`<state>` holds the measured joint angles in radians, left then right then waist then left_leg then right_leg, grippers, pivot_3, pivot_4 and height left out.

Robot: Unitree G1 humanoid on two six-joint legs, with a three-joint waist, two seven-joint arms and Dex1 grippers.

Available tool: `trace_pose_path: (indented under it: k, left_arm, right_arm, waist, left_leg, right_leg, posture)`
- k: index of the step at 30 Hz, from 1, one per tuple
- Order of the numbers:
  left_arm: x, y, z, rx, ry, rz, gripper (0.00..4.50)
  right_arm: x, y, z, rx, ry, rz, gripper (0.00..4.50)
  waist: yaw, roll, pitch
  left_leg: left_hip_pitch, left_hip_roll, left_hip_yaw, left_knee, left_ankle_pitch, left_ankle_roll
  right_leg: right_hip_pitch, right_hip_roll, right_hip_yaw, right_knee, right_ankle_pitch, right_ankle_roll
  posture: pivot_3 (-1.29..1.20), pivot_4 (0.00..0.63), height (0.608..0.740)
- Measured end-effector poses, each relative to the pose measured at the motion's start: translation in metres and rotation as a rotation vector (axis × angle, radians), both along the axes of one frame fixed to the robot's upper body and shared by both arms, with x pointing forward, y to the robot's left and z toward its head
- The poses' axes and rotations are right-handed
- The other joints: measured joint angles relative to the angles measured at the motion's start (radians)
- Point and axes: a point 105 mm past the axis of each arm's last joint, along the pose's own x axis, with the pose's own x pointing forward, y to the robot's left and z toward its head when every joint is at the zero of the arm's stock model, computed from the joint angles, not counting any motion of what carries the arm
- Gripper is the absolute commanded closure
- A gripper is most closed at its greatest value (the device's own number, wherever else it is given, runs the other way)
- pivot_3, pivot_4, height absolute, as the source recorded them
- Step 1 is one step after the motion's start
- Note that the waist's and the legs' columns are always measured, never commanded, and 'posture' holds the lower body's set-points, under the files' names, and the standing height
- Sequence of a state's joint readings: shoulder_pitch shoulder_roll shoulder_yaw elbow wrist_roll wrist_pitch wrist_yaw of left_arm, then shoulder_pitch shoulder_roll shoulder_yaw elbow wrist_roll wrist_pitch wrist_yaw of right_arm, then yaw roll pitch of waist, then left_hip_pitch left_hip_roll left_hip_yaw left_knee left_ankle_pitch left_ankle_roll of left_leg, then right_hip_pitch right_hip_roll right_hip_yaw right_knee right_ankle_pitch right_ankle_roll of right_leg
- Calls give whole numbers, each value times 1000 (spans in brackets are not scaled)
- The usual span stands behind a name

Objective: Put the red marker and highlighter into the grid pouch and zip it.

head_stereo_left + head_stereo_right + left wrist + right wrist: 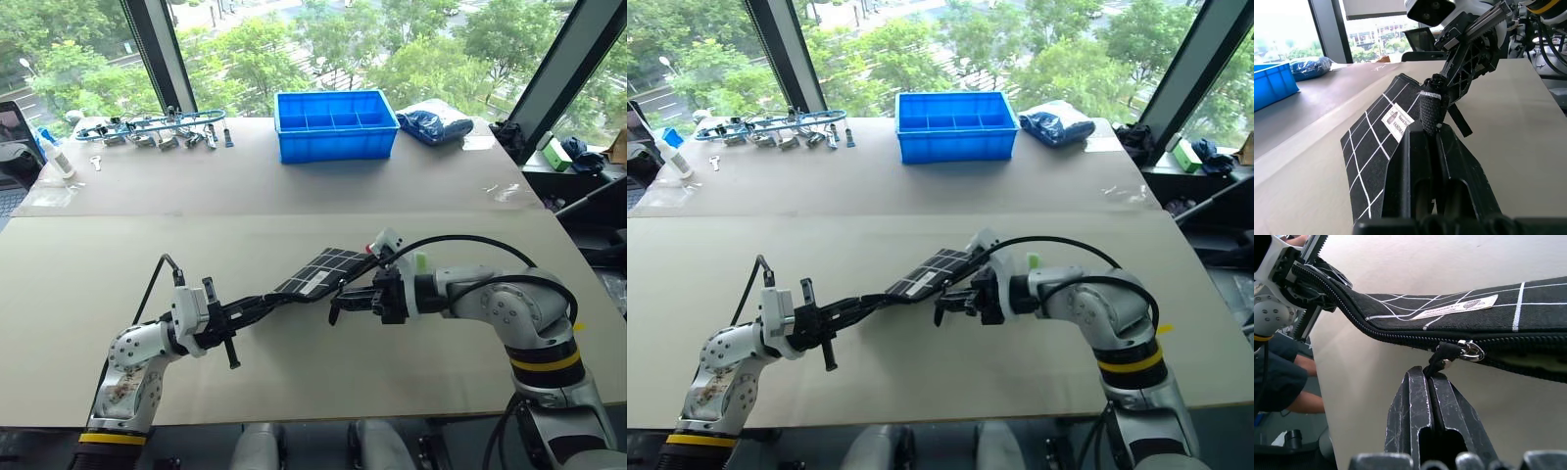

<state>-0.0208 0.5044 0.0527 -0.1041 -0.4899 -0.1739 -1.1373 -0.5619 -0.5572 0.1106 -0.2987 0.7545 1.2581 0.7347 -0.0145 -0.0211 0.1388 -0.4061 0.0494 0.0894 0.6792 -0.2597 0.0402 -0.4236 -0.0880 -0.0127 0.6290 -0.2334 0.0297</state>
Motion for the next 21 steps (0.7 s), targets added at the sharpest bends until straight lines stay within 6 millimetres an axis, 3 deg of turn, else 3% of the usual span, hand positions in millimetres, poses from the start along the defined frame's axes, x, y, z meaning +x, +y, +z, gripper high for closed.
trace_pose_path:
  k: [11,16,21]
  left_arm:
    - [-2,5,0,-10,3,36,4500]
    - [-3,4,4,-11,-13,38,4500]
    - [-7,4,1,-15,-1,55,4500]
  right_arm:
    - [-15,19,7,88,27,86,4482]
    - [-34,29,22,148,13,182,4482]
    - [-20,8,-5,46,36,96,4482]
  waist:
    - [4,0,0]
    - [4,0,0]
    - [5,0,0]
  left_leg:
    - [0,0,-1,0,0,0]
    - [0,0,-1,0,0,0]
    - [0,-1,-1,1,0,0]
  right_leg:
    - [0,-2,0,0,0,0]
    - [1,-2,-1,0,0,0]
    - [1,-2,0,0,0,0]
  posture:
    - [0,150,740]
    - [0,150,740]
    - [0,150,740]
